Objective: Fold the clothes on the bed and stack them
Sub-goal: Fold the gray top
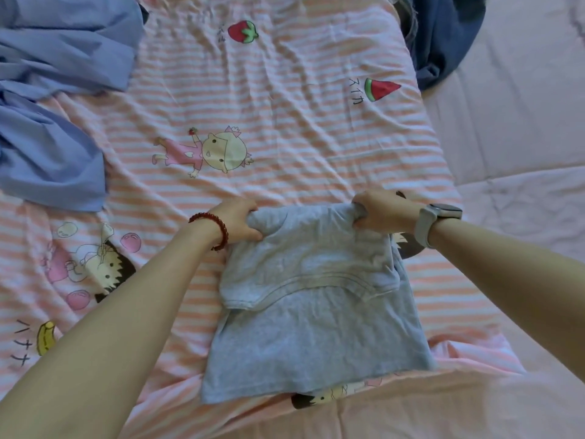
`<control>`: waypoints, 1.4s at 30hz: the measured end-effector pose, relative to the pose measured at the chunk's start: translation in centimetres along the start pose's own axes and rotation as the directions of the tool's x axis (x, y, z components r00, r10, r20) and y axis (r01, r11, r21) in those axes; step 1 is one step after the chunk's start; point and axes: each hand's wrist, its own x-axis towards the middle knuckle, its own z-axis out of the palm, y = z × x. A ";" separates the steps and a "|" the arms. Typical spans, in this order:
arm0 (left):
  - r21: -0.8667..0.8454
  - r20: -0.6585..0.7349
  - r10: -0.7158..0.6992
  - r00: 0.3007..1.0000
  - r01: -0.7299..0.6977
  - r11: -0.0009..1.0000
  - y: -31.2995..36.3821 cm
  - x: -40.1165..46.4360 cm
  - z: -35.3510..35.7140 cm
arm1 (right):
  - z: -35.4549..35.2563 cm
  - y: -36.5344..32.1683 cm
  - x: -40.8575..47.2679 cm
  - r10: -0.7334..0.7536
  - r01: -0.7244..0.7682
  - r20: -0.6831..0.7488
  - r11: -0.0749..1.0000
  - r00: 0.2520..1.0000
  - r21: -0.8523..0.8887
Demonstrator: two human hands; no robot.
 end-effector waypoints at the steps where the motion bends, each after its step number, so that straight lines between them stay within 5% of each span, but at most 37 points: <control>1: -0.032 -0.011 -0.006 1.000 0.006 0.999 0.2 -0.2 -0.4 | -0.2 0.2 -0.2 0.002 -0.002 -0.019 1.000 1.000 0.018; 3: -0.115 -0.080 -0.019 0.997 0.010 0.993 0.2 -0.6 -1.5 | -1.2 0.7 -0.8 0.005 0.001 -0.121 0.999 0.993 0.043; 6: -0.159 -0.360 -0.063 0.931 0.005 0.987 0.8 -0.8 -4.3 | -3.5 1.2 -0.9 0.041 -0.017 -0.369 0.998 0.929 0.069; 10: 0.047 -0.733 0.097 0.673 -0.093 0.995 2.0 -1.9 -5.9 | -5.7 0.8 -1.7 -0.071 0.042 -0.698 0.997 0.712 -0.058; 13: 0.266 -0.766 0.324 0.555 -0.185 0.946 1.3 -3.7 -4.1 | -3.9 1.2 -3.7 -0.287 0.190 -0.728 0.958 0.622 -0.215; 19: 0.432 -0.585 0.584 0.562 -0.393 0.812 -0.7 -8.5 4.8 | 5.0 2.1 -9.8 -0.492 0.373 -0.554 0.871 0.672 -0.320; 21: 0.452 -0.496 0.593 0.635 -0.394 0.800 -1.4 -9.4 7.8 | 7.8 2.2 -11.2 -0.491 0.374 -0.482 0.869 0.725 -0.323; 25: 0.379 -0.376 0.454 0.808 -0.313 0.871 -1.6 -10.3 10.2 | 11.0 2.1 -12.4 -0.388 0.280 -0.412 0.912 0.824 -0.298; 31: 0.276 -0.620 0.233 0.749 -0.070 0.959 4.2 -8.5 9.5 | 10.6 -3.0 -10.0 -0.265 0.171 -0.658 0.964 0.705 -0.205; 36: 0.189 -0.472 -0.065 0.879 0.173 0.967 3.8 -4.2 10.5 | 10.6 -2.8 -5.5 0.005 -0.064 -0.421 0.990 0.907 -0.125; 39: 0.076 -0.431 -0.261 0.864 0.323 0.943 1.4 -3.7 11.3 | 10.7 1.2 -5.3 0.152 -0.202 -0.346 0.973 0.926 -0.115; 42: -0.047 -0.419 -0.270 0.867 0.276 0.960 0.9 -4.1 10.7 | 10.0 3.7 -6.3 0.201 -0.185 -0.409 0.979 0.890 0.079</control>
